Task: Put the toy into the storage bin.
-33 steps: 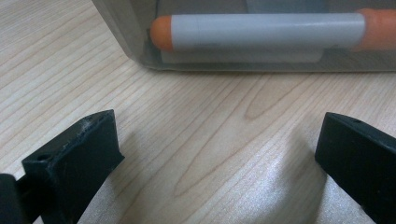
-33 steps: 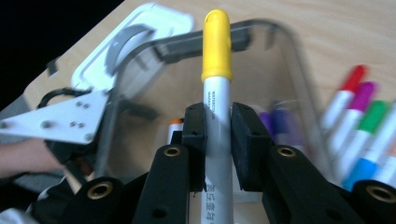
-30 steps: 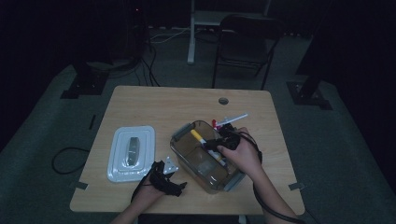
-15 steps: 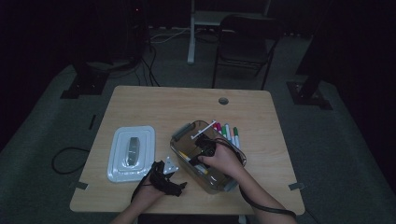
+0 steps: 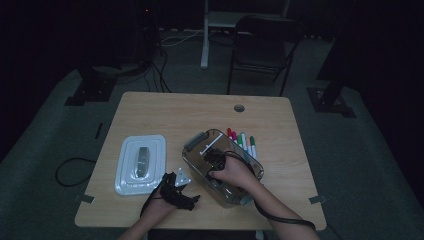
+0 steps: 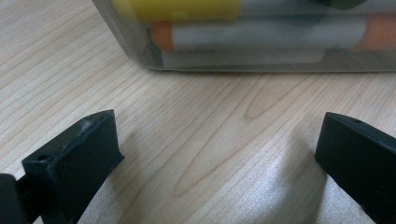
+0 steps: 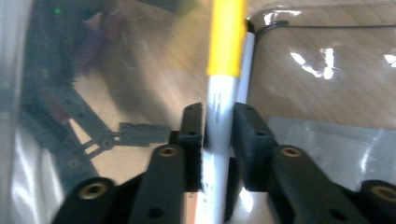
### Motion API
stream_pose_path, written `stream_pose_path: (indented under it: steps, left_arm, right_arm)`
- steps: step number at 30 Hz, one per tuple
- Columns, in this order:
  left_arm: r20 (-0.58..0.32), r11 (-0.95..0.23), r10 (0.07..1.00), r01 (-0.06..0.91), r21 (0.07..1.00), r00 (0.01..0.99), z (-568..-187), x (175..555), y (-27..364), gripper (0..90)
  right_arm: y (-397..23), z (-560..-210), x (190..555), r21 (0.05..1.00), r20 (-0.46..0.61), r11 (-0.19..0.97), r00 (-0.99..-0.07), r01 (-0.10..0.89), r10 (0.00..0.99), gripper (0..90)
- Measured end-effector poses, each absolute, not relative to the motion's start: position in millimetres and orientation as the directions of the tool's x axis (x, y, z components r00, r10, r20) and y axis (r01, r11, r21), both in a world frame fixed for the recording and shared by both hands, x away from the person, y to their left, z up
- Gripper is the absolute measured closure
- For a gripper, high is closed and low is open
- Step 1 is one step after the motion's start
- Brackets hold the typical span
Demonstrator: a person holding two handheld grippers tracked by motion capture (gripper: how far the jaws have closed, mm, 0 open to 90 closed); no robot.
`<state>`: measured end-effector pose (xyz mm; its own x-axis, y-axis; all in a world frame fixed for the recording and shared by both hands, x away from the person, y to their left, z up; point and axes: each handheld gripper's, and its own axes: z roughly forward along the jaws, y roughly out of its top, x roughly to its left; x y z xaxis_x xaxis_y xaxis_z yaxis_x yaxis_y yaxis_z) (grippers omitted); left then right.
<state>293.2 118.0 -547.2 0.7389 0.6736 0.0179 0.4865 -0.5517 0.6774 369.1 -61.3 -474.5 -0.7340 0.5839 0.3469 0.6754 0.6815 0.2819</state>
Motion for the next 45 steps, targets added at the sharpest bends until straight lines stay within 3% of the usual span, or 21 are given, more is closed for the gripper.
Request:
stream_pose_path:
  steps: [4, 7, 11, 18, 24, 29, 36, 45]
  left_arm:
    - [0.016, -0.55, 0.674, 0.488, 0.678, 0.738, -547.1, 293.1, 118.0, 0.5]
    - [0.016, -0.551, 0.674, 0.488, 0.677, 0.739, -547.1, 293.1, 118.0, 0.5]
    - [0.016, -0.551, 0.674, 0.488, 0.677, 0.739, -547.2, 293.2, 118.0, 0.5]
    - [0.016, -0.55, 0.674, 0.488, 0.678, 0.738, -547.3, 293.1, 117.9, 0.5]
    - [0.017, -0.55, 0.674, 0.487, 0.678, 0.738, -547.3, 293.1, 117.9, 0.5]
    - [0.017, -0.551, 0.674, 0.487, 0.678, 0.739, -547.3, 293.1, 118.0, 0.5]
    - [0.017, -0.551, 0.674, 0.487, 0.678, 0.739, -547.3, 293.1, 118.0, 0.5]
    - [0.017, -0.551, 0.674, 0.487, 0.678, 0.739, -547.3, 293.1, 118.0, 0.5]
  right_arm:
    - [-66.4, -467.3, 369.7, 0.338, 0.344, 0.663, -0.744, 0.668, 0.573, 69.7]
    - [-82.1, -445.6, 370.6, 0.447, 0.315, 0.621, -0.764, 0.643, 0.564, 59.0]
    - [-110.3, -418.7, 373.1, 0.582, 0.263, 0.54, -0.769, 0.608, 0.583, 53.3]
    - [-173.2, -396.7, 384.5, 0.677, 0.191, 0.383, -0.653, 0.628, 0.733, 53.7]
    - [-222.9, -409.9, 402.9, 0.667, 0.174, 0.265, -0.492, 0.696, 0.853, 56.9]
    - [-239.8, -452.8, 422.6, 0.593, 0.173, 0.218, -0.388, 0.775, 0.905, 62.0]
    - [-236.4, -508.1, 442.4, 0.505, 0.206, 0.17, -0.309, 0.846, 0.928, 63.0]
    - [-248.6, -517.9, 450.6, 0.491, 0.217, 0.082, -0.213, 0.867, 0.953, 76.4]
